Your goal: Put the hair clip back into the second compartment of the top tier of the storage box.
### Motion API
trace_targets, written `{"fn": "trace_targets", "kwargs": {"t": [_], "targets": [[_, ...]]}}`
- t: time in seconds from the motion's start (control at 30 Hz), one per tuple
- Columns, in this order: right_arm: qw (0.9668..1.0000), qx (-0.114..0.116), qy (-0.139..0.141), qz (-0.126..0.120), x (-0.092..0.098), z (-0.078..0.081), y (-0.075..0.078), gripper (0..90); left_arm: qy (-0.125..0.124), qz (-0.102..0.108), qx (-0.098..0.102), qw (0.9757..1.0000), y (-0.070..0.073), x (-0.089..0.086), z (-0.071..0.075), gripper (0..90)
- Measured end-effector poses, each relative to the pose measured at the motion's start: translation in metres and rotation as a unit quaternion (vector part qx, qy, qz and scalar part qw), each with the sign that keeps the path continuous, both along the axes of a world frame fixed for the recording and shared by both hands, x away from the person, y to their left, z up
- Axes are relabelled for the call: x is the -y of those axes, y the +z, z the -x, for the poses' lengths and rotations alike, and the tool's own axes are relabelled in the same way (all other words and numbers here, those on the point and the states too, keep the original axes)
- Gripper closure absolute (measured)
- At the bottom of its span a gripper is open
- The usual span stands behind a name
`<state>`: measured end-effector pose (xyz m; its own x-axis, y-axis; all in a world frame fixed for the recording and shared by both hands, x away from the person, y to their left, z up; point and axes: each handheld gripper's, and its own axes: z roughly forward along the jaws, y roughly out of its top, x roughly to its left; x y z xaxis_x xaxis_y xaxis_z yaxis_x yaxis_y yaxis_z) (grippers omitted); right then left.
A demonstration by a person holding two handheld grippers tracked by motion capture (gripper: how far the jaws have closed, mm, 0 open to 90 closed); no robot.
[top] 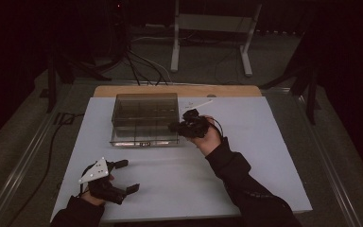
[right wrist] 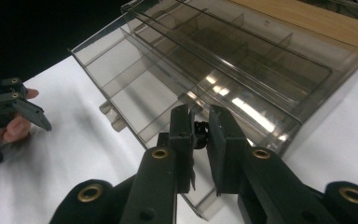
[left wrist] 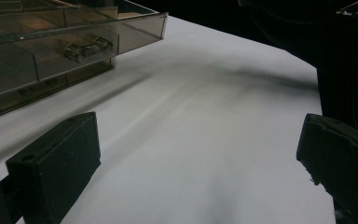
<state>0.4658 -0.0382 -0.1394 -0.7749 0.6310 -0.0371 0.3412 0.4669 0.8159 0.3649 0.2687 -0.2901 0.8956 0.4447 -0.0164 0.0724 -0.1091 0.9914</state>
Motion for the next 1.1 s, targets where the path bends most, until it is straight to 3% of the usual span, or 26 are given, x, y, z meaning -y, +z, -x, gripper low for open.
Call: {"fn": "trace_targets", "kwargs": {"t": [1.1], "targets": [[0.9989,-0.016,0.040,0.016,-0.061,-0.011,-0.011,80.6,-0.003,0.001,0.000,1.0000,0.000,0.000,0.001,0.5]]}}
